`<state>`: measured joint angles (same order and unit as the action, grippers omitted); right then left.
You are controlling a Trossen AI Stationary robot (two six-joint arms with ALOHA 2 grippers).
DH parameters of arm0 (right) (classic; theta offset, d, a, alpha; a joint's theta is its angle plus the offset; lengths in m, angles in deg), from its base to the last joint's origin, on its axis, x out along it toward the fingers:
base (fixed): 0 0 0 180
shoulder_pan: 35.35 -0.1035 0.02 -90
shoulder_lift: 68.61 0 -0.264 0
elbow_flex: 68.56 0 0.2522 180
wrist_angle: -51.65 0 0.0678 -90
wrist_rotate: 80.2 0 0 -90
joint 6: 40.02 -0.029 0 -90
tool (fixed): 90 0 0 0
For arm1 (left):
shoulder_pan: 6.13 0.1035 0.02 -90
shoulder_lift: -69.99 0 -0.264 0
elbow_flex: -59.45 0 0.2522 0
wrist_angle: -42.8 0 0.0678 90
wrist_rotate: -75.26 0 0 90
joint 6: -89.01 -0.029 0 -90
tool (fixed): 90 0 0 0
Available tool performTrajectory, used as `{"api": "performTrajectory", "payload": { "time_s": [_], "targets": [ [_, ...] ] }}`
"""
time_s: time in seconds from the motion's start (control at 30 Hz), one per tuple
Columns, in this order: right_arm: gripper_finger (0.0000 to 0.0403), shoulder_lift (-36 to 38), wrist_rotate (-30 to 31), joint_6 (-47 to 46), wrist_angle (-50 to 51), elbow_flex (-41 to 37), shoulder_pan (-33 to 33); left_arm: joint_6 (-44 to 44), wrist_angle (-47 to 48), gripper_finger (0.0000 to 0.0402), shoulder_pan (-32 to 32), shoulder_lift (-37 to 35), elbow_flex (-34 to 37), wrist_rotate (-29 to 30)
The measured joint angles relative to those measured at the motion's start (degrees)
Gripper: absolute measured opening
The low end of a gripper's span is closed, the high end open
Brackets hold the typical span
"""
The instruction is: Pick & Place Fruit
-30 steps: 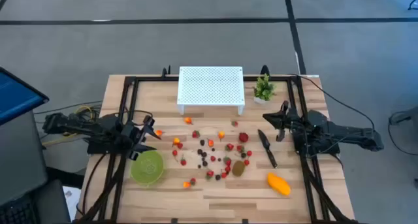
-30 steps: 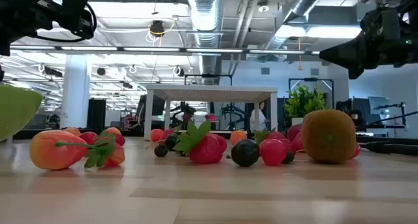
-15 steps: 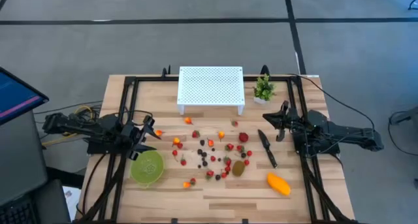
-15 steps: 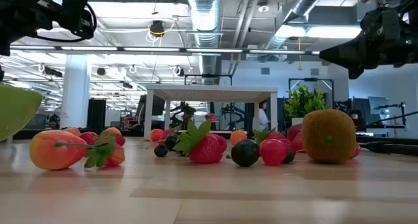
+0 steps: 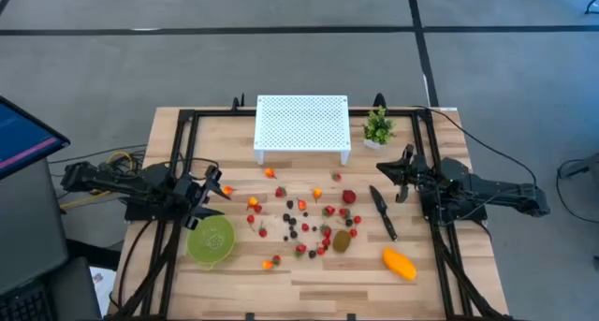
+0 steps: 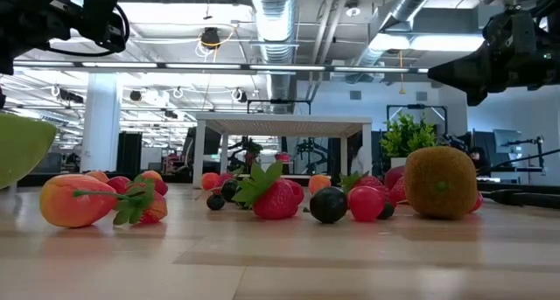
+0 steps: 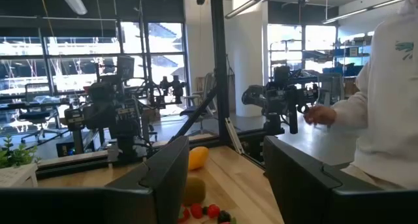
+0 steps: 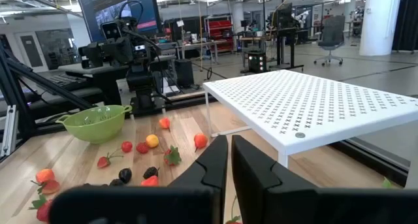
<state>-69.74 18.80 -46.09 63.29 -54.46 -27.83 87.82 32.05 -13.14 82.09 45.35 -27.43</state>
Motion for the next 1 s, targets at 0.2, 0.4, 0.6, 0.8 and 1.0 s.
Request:
{"api": "performTrajectory", "payload": {
  "time_s": [0.2,0.4,0.6,0.8,1.0],
  "targets": [
    [0.0017,0.0,0.0,0.0,0.0,0.0,0.0,0.0,0.0,0.0191,0.0,0.0,0.0,0.0],
    [0.0017,0.0,0.0,0.0,0.0,0.0,0.0,0.0,0.0,0.0191,0.0,0.0,0.0,0.0],
    [0.0017,0.0,0.0,0.0,0.0,0.0,0.1,1.7,-2.3,0.0191,0.0,0.0,0.0,5.8],
    [0.0017,0.0,0.0,0.0,-0.2,0.0,0.1,6.4,-6.5,0.0191,0.0,0.0,0.0,5.8],
    [0.0017,0.0,0.1,-6.2,-8.0,0.0,0.0,6.0,-21.0,0.0191,0.0,0.0,0.0,6.5]
  ]
}}
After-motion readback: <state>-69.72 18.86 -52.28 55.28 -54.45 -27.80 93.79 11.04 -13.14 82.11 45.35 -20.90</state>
